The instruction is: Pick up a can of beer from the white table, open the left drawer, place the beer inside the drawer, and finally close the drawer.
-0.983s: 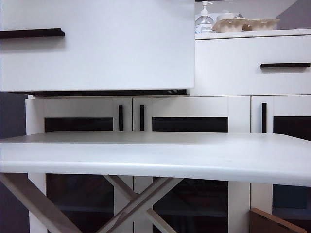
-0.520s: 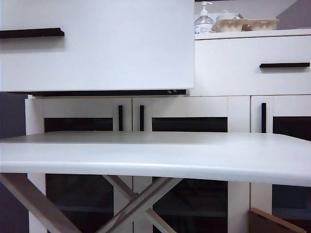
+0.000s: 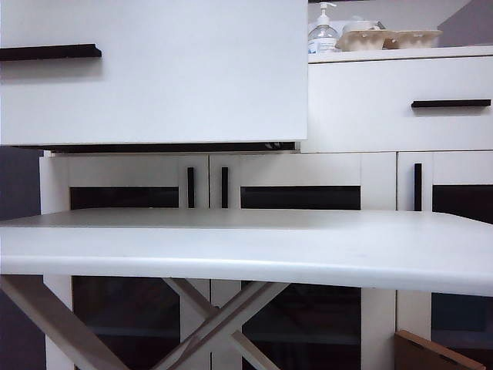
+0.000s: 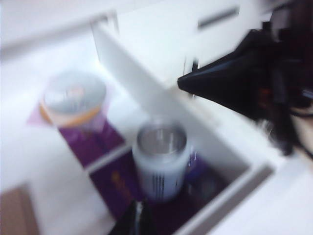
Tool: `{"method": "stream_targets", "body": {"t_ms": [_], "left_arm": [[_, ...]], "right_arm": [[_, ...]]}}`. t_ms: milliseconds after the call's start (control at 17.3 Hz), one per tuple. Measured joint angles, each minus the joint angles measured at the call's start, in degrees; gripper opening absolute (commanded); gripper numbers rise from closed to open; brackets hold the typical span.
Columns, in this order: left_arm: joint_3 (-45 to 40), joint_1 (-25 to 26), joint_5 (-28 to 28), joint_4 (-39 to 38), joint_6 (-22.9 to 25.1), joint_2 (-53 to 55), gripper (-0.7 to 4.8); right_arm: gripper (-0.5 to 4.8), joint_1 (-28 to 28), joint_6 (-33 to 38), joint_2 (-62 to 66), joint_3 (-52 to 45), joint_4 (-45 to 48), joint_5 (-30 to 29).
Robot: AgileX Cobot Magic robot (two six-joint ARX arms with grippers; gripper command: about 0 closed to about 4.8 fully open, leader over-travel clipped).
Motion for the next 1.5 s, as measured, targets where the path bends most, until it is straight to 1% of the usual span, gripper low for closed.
{"method": "stream_targets", "body": {"t_ms": [116,231,289,405,520,636,867,925,983,1098,1214,1329,1387,1445,1503], "left_arm": [[0.0,-0.02,0.0,-2.23,0.83,0.02,-0.06],[0.0,-0.02,0.02,-2.45,0.96,0.02,-0.06],[0.09,-0.02,0.02,-2.43,0.96,0.02,-0.06],[0.22,-0.02,0.0,-2.47,0.96,0.0,-0.06],[0.24,-0.04,0.02,-2.49,0.96,0.0,-0.06],[0.33,-0.02,0.02,-2.49,0.96,0.0,-0.06],[0.33,-0.04,0.15,-3.34,0.96,-0.2,-0.06],[0.33,-0.02,1.44,-4.31,0.96,-0.33,-0.06],[0.39,0.07,4.96,-6.82,0.98,-0.7,-0.06],[0.39,-0.04,6.01,-11.02,2.95,-0.74,-0.06],[-0.09,-0.02,6.14,-11.85,3.1,-0.98,-0.06],[-2.29,0.04,5.07,-11.26,1.31,-3.45,-0.06],[-3.67,0.04,3.02,-9.75,0.87,-5.92,-0.06],[-6.29,0.02,0.42,-7.5,0.44,-9.94,-0.06],[-11.85,0.04,-1.01,-3.54,-1.53,-15.12,-0.06]], "right_arm": [[-0.02,0.26,0.02,0.92,-0.13,-2.27,0.0],[-0.01,0.98,0.09,1.86,-0.09,-2.6,-0.28],[-0.02,1.42,0.11,2.58,-0.07,-2.54,-2.01],[-0.01,2.14,0.13,3.52,-0.11,-2.95,-9.09],[-0.01,4.37,-0.44,3.52,-0.09,-3.28,-10.64],[-0.01,5.11,-1.22,3.52,-0.09,-3.13,-10.86],[-0.01,4.63,-1.4,2.71,-0.15,-4.46,-9.46],[-0.01,4.7,-1.46,1.42,-0.2,-5.51,-8.17],[-0.01,4.68,-1.7,-1.99,-0.2,-6.8,-5.88],[-0.01,4.68,-3.89,-7.3,0.2,-7.93,-2.99],[-0.01,4.2,-5.42,-10.73,0.07,-10.8,-0.81],[-0.01,3.8,-5.7,-15.02,0.07,-12.17,0.52],[-0.01,2.99,-5.73,-16.17,0.17,-12.07,0.85],[-0.01,2.12,-5.73,-16.87,0.17,-12.15,1.09],[-0.01,1.97,-5.73,-16.72,0.11,-13.49,1.7]]}}
